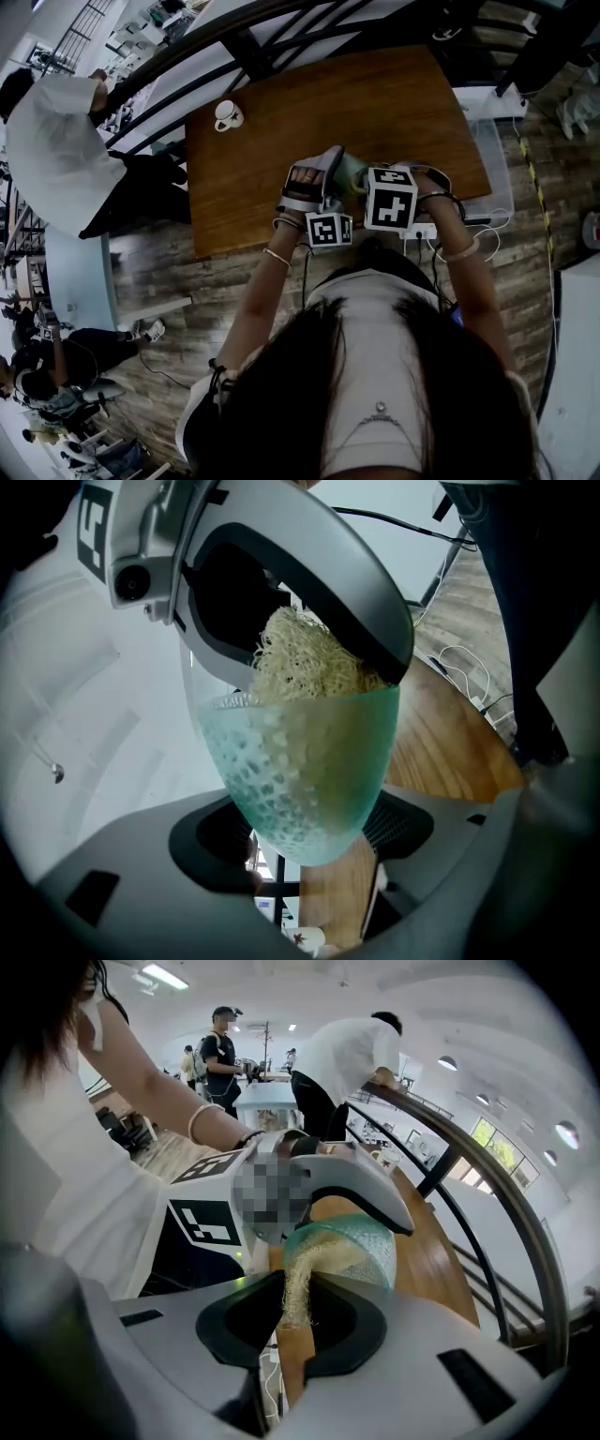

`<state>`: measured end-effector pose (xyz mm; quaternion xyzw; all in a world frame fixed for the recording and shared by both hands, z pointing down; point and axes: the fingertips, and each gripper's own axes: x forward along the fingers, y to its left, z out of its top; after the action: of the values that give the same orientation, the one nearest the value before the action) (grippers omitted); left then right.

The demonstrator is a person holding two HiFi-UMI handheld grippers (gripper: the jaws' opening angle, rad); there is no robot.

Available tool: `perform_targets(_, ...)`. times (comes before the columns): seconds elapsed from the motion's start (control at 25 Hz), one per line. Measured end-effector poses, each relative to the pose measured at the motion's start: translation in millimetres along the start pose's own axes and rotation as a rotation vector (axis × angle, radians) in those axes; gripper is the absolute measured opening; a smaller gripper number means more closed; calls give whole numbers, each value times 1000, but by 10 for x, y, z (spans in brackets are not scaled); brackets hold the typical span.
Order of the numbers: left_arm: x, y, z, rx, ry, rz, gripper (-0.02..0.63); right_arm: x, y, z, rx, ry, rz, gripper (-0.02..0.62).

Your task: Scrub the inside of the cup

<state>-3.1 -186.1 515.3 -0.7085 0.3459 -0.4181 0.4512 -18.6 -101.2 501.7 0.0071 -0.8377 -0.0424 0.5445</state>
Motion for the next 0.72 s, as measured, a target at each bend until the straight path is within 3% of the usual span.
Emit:
perform_targets(0.36, 18, -12, 15, 3, 4, -4, 350, 22, -1, -17, 32, -42, 28, 81)
perform_targets(0.72, 37, 5, -27, -15, 9, 22, 350, 26, -2, -1, 189, -185, 125, 81)
